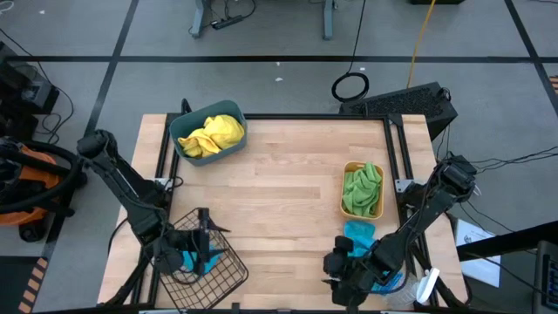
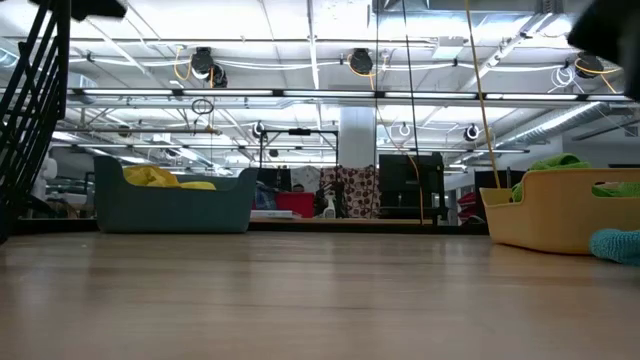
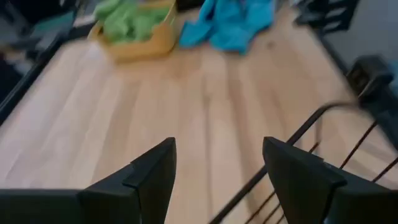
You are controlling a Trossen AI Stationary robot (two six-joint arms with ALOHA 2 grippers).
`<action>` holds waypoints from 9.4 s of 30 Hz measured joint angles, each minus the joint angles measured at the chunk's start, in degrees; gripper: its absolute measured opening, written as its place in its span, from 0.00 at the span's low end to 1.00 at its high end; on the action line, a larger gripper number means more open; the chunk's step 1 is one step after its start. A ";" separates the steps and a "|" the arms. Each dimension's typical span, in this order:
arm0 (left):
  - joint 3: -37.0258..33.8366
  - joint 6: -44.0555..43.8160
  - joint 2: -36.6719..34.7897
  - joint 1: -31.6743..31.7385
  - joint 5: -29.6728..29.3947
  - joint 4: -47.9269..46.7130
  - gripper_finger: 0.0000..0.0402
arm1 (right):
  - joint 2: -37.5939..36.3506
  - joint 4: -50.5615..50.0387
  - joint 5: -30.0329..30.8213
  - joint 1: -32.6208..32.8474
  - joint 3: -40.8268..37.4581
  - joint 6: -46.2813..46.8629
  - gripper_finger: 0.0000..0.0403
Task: Sort microfiber towel by color & place in baskets
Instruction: Roll lower right blue towel
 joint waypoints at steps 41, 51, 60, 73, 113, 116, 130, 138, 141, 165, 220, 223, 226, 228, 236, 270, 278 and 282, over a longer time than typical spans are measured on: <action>0.00 3.41 4.33 1.84 0.45 17.95 0.61 | -0.02 -39.45 -23.23 0.21 -1.81 12.50 0.50; 0.00 3.60 4.33 2.14 -0.70 19.52 0.61 | -0.02 -39.15 -20.49 0.10 1.78 11.56 0.03; 0.00 3.50 4.33 5.85 -1.01 19.85 0.61 | -0.02 -39.68 -1.07 0.10 14.70 4.60 0.01; -0.04 13.43 9.87 9.50 -0.75 35.78 0.61 | -0.02 -25.49 33.96 0.32 23.19 -33.77 0.00; 0.02 34.84 19.39 13.43 5.27 69.52 0.61 | 10.89 25.16 54.46 -7.39 23.19 -72.43 0.00; 0.02 34.74 19.37 14.18 3.37 66.77 0.61 | 10.89 25.71 54.47 -7.39 23.19 -71.63 0.00; 0.04 33.43 19.37 20.04 5.67 64.12 0.61 | 10.86 30.02 43.56 -7.90 23.19 -73.06 0.00; 0.04 35.62 19.37 20.08 8.76 64.09 0.30 | 10.86 29.17 38.86 -8.09 23.19 -73.09 0.03; 0.04 36.66 19.37 19.36 8.95 64.37 0.10 | 10.86 27.96 38.86 -7.62 23.19 -72.06 0.04; 0.04 41.83 15.16 16.40 3.42 66.19 0.02 | 10.75 16.04 40.04 -2.49 23.19 -51.44 0.50; 0.07 22.12 11.07 15.36 8.99 56.81 0.18 | 10.82 13.62 36.00 -8.17 23.13 -42.06 0.03; 0.07 21.36 10.67 14.78 8.36 54.74 0.33 | 10.84 9.98 36.02 -7.16 23.12 -40.13 0.01; 0.07 21.46 9.11 13.25 6.17 53.33 0.47 | 10.82 6.96 36.31 -6.03 23.12 -37.43 0.01; 0.07 21.80 7.37 11.60 5.50 51.16 0.55 | 10.80 5.97 36.29 -5.33 23.12 -36.72 0.01; 0.07 19.80 1.11 4.05 6.38 41.34 0.67 | 10.71 5.85 39.25 -3.96 23.12 -36.45 0.01; 3.32 42.83 15.37 7.15 4.30 58.75 0.70 | 9.99 19.78 31.73 -7.68 23.15 -50.30 0.01; 3.32 42.36 15.61 10.18 3.98 57.50 0.82 | 9.99 24.50 29.80 -7.89 23.15 -55.08 0.01; 3.28 42.38 15.61 11.74 9.41 56.12 0.77 | 9.99 25.03 22.51 -8.63 23.15 -55.72 0.01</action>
